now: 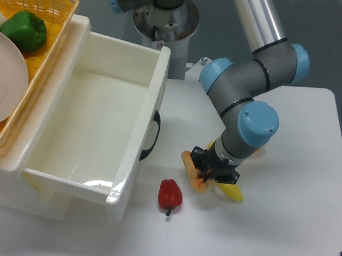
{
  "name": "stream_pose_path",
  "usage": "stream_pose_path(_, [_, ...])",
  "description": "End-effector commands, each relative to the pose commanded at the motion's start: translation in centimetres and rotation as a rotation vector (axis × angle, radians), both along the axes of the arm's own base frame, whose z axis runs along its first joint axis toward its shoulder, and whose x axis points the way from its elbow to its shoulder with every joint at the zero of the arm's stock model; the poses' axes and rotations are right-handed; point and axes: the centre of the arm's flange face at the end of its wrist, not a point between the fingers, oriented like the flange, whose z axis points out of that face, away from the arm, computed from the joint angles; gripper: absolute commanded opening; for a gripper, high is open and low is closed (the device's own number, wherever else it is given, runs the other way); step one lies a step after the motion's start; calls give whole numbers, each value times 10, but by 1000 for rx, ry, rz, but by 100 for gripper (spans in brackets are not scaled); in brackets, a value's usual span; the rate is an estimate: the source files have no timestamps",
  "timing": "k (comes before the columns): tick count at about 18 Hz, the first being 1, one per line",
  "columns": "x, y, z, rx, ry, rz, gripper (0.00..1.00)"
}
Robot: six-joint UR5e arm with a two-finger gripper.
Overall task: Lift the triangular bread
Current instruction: 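Lift the held bread slice up off the table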
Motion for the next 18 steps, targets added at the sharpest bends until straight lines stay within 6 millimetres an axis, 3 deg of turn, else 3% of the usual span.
stream_pose_path(2, [10,4,15,13,12,-58,0])
stream_pose_path(5, [14,6,19,22,22,-114,0])
stream_pose_path(12, [15,-17,57,-36,120,-299,0])
stream_pose_path(18, [14,-27,64,-43,123,-301,0])
